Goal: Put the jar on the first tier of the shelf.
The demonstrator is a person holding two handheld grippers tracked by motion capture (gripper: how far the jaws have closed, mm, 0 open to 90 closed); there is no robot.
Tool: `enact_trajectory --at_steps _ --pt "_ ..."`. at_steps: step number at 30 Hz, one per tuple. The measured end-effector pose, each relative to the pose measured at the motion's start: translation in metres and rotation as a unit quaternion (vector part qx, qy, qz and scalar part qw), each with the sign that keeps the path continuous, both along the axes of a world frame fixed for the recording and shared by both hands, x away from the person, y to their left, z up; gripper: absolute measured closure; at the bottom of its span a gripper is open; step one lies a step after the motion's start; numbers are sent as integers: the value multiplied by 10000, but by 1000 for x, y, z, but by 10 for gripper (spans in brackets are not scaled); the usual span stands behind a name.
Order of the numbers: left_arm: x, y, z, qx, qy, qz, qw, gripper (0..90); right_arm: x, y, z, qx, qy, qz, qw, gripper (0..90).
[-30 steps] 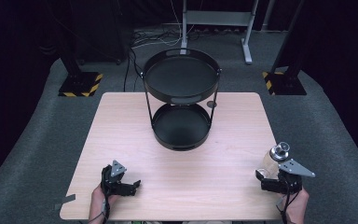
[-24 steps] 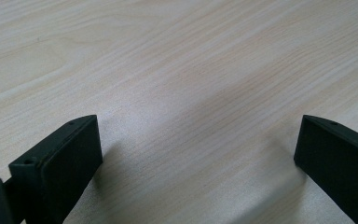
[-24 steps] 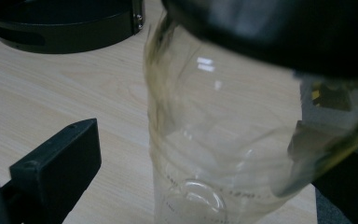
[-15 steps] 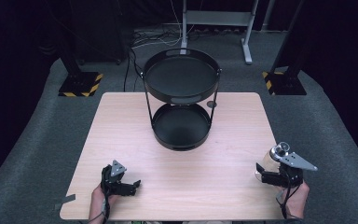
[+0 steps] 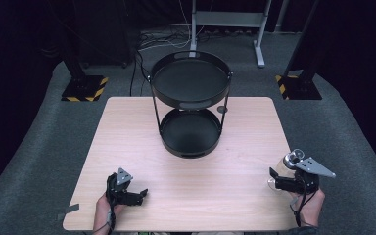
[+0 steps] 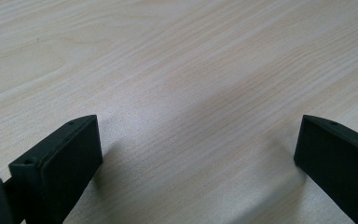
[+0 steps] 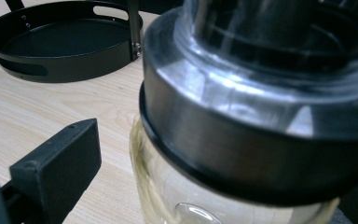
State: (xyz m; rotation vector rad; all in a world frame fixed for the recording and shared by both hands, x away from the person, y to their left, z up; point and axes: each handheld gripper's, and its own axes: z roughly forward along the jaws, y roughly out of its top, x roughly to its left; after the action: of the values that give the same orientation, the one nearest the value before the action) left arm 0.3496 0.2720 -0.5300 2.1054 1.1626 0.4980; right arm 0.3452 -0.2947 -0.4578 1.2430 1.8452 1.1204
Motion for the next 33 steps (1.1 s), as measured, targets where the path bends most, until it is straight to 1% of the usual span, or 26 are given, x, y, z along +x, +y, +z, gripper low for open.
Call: enact_trajectory --at_steps 2,4,8,10,23,26,29,33 --pt "0 0 0 0 -3 -1 10000 4 -1 -1 0 48 -26 25 10000 120" --pt "0 0 0 1 -2 -1 10000 4 -2 -2 0 105 -76 52 9999 173" --pt "0 0 0 -2 -1 0 10000 4 -4 -4 0 248 -136 -61 9996 262" --pt "0 0 0 -1 -4 -1 10000 4 -5 -6 0 329 -150 -63 9993 294" --pt "0 0 0 7 8 -8 10000 4 -7 -3 0 327 -224 -191 9990 306" --pt "0 0 0 5 14 -9 10000 4 -7 -1 1 226 -249 -206 9992 306" --pt "0 0 0 3 19 -12 10000 4 -7 0 2 288 -286 -185 9990 306" --pt "0 0 0 2 21 -11 10000 4 -7 1 7 280 -300 -162 9990 306"
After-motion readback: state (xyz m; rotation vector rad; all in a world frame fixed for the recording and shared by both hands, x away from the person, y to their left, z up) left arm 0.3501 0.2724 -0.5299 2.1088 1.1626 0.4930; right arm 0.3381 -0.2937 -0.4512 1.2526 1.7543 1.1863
